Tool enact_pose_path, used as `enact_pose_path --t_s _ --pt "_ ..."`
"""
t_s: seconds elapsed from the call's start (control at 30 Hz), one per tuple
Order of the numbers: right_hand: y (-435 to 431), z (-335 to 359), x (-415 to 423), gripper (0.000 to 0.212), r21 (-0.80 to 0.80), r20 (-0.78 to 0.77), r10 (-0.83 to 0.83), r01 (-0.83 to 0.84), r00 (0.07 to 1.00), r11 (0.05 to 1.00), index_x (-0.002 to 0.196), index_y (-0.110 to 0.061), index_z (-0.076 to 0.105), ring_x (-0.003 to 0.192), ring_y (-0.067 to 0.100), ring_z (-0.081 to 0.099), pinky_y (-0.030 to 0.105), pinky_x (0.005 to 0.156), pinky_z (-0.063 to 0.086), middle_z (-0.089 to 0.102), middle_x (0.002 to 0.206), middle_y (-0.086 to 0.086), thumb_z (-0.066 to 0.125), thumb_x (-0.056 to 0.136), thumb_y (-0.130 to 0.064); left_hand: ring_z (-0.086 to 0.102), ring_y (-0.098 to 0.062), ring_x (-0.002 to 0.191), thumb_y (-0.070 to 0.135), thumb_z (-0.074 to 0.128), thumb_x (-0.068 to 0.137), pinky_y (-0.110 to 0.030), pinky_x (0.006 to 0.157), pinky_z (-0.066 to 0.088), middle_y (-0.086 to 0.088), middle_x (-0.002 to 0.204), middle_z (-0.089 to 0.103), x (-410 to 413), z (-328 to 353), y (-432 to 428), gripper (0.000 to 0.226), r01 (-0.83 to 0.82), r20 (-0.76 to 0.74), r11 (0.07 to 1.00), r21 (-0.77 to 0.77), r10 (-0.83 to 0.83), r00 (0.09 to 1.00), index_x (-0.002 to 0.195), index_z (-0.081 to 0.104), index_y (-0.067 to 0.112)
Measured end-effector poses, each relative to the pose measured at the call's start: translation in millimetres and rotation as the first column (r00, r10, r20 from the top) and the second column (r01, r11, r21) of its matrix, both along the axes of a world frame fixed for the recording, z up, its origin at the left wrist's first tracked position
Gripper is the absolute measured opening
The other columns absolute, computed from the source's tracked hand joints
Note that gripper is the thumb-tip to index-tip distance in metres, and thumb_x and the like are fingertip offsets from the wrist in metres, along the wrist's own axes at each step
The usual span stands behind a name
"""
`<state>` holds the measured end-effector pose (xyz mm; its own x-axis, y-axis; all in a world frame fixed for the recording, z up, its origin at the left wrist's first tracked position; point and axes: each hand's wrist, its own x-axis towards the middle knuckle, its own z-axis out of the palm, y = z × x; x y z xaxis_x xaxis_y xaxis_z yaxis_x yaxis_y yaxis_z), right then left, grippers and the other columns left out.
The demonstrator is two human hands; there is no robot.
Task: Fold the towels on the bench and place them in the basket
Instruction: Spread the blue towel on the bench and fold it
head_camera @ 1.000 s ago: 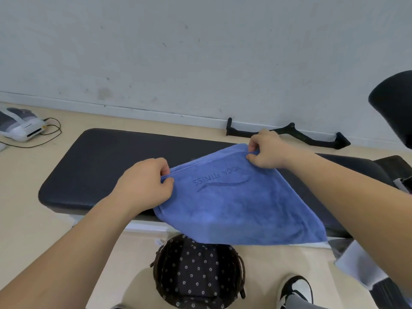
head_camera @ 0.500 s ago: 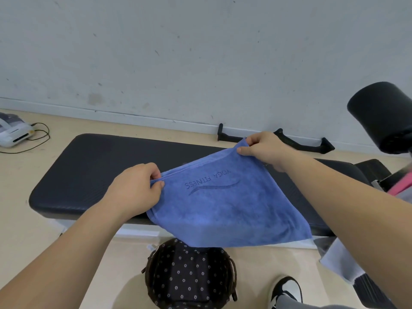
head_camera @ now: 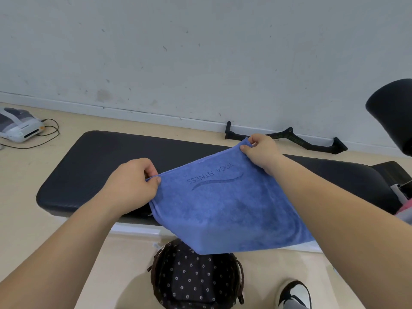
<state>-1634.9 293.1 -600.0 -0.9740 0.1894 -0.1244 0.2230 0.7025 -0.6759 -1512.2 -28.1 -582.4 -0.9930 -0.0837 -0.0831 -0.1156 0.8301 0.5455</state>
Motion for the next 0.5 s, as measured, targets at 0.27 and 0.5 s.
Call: enact_pose_path --t_s 0.27,0.5 --pt "-10.2 9.7 -0.9 0.009 0.140 0.069 0.077 -0.086 0.995 0.986 0.086 -0.021 0.061 0.075 0.020 0.055 0.028 0.064 0.045 0.057 0.082 -0.003 0.061 0.090 -0.029 0.058 -0.009 0.085 0.031 0.073 0.090 -0.025 0.067 0.046 0.004 0.099 0.060 -4.6 -5.0 -0.8 0.022 0.000 0.019 1.000 0.027 0.000 1.000 0.104 0.059 0.023" --pt "-18.6 23.3 16.5 0.015 0.202 0.068 0.148 -0.159 0.987 0.966 0.078 -0.020 0.053 0.084 0.022 0.053 0.029 0.061 0.039 0.058 0.088 0.000 0.062 0.088 -0.026 0.061 -0.011 0.078 0.029 0.070 0.093 -0.027 0.062 0.046 0.006 0.086 0.065 0.9 -3.9 4.2 0.014 0.055 0.110 0.998 0.032 -0.058 0.992 0.100 0.059 0.026"
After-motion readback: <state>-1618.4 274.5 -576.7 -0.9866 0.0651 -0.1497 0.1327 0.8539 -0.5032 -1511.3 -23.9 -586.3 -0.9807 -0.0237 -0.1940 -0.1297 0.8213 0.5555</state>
